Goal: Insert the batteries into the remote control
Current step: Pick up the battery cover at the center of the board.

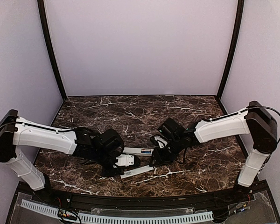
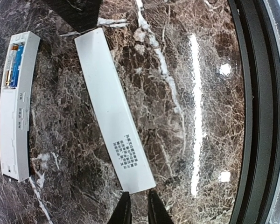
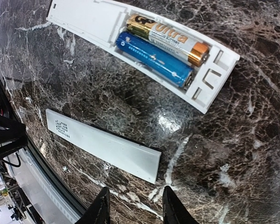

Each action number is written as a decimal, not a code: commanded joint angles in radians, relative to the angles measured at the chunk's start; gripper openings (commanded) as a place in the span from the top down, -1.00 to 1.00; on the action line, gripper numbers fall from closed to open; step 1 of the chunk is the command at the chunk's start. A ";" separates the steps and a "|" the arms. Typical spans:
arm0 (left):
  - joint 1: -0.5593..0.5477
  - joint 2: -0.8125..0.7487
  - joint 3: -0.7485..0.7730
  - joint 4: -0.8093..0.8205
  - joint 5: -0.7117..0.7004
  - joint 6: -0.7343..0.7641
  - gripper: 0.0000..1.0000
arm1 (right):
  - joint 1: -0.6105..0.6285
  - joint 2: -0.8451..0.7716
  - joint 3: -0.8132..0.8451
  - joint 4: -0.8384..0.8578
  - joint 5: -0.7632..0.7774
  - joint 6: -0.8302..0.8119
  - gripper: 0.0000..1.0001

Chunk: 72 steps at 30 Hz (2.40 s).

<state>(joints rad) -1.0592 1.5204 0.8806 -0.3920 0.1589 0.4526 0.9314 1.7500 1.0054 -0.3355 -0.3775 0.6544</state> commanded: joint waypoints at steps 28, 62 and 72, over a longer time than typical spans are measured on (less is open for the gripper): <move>-0.053 0.139 -0.001 -0.038 -0.090 0.039 0.80 | -0.016 0.023 -0.038 0.053 -0.048 0.029 0.31; -0.053 0.143 0.005 -0.026 -0.103 0.020 0.78 | -0.072 0.064 -0.139 0.457 -0.375 0.104 1.00; 0.005 -0.157 0.117 -0.092 -0.049 -0.065 0.03 | -0.071 -0.159 0.043 0.047 -0.368 -0.330 1.00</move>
<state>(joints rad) -1.0840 1.5372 0.9226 -0.4305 0.0319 0.4347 0.8589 1.7252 0.9558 -0.0875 -0.7597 0.5755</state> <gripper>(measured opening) 0.408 0.025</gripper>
